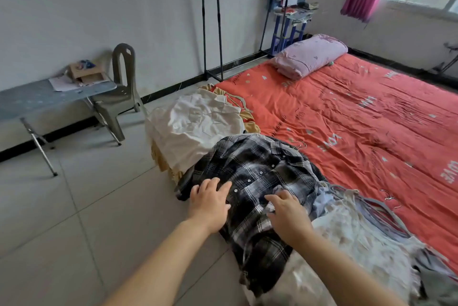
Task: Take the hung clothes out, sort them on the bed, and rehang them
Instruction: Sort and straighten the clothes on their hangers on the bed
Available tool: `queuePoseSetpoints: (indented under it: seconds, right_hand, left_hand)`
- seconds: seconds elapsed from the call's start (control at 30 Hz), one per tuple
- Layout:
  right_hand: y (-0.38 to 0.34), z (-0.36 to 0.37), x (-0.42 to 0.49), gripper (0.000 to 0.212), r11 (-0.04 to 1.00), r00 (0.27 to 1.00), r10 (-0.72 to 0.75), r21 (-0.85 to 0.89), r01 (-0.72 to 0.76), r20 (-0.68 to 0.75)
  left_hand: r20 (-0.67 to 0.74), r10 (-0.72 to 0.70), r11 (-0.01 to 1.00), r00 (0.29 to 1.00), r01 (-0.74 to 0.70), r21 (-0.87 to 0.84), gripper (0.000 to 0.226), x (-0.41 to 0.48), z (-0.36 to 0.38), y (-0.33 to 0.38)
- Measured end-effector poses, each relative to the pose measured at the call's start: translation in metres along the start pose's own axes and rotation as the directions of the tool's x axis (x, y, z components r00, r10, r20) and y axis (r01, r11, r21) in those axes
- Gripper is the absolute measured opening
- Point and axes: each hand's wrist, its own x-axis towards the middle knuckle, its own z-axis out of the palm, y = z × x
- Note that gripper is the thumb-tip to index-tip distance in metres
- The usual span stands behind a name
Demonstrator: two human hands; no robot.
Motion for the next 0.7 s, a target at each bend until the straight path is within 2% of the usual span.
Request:
queuePoseSetpoints:
  seconds: [0.5, 0.7]
  right_hand:
    - [-0.092, -0.003, 0.203, 0.048, 0.997, 0.997, -0.074, 0.032, 0.073, 0.034]
    - [-0.107, -0.011, 0.267, 0.045, 0.999, 0.999, -0.022, 0.039, 0.02, 0.045]
  left_hand:
    - [0.008, -0.031, 0.999, 0.999, 0.031, 0.031, 0.055, 0.166, -0.057, -0.123]
    - [0.066, 0.018, 0.999, 0.998, -0.02, 0.029, 0.055, 0.229, -0.074, -0.158]
